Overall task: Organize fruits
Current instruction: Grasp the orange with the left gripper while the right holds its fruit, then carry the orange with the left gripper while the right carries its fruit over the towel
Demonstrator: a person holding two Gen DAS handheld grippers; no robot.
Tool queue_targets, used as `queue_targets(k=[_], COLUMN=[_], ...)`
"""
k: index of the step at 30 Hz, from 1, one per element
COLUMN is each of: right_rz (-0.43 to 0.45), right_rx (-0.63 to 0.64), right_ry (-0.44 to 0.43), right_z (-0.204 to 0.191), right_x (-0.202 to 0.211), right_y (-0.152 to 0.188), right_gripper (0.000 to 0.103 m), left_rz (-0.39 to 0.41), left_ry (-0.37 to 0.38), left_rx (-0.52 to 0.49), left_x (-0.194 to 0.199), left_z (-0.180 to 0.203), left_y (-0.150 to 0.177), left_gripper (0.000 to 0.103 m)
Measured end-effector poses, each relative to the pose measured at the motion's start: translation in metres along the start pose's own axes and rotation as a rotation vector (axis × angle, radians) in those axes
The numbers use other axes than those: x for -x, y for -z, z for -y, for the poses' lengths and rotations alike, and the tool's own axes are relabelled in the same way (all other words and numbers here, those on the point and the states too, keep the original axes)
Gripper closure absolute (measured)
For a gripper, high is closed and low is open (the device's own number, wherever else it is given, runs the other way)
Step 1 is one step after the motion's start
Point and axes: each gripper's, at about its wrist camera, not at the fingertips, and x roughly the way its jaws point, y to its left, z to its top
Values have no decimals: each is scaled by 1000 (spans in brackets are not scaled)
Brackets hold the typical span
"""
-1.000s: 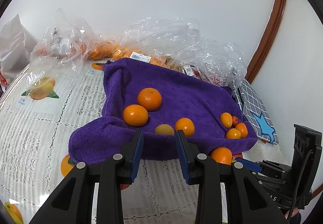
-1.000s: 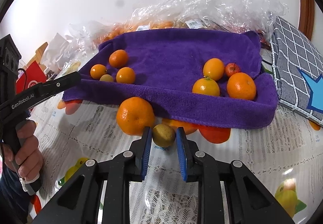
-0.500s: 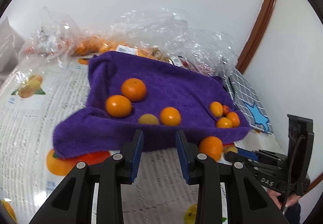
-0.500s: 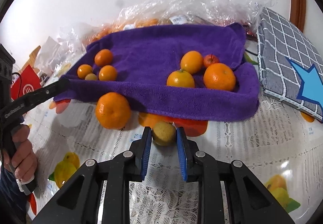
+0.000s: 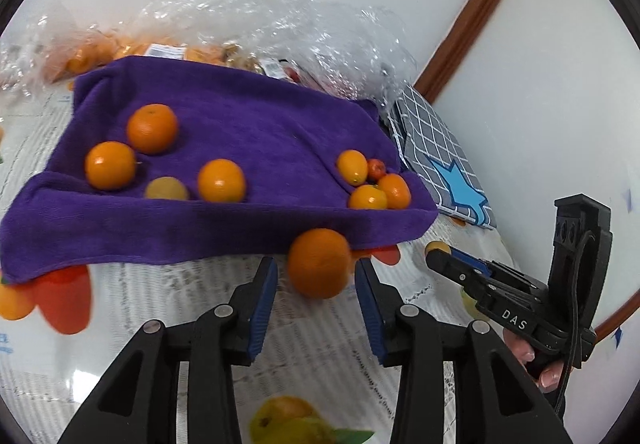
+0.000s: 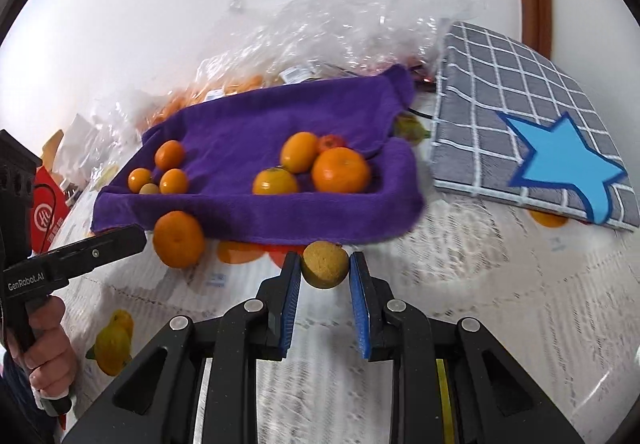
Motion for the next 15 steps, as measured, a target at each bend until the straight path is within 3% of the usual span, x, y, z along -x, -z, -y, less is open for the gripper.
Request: queue_targets(k=[9, 15], right_rz=[-4, -8], right_rx=[14, 14], right_ry=[0, -7], right_z=[0, 1], right_x=[0, -2], right_y=[4, 3], right_gripper=[78, 78], left_rz=[-52, -28], left_ry=[-63, -79], left_rx=[-6, -19], left_x=[-24, -20], left_z=[11, 13], left_y=[-3, 0], left_gripper=[63, 68])
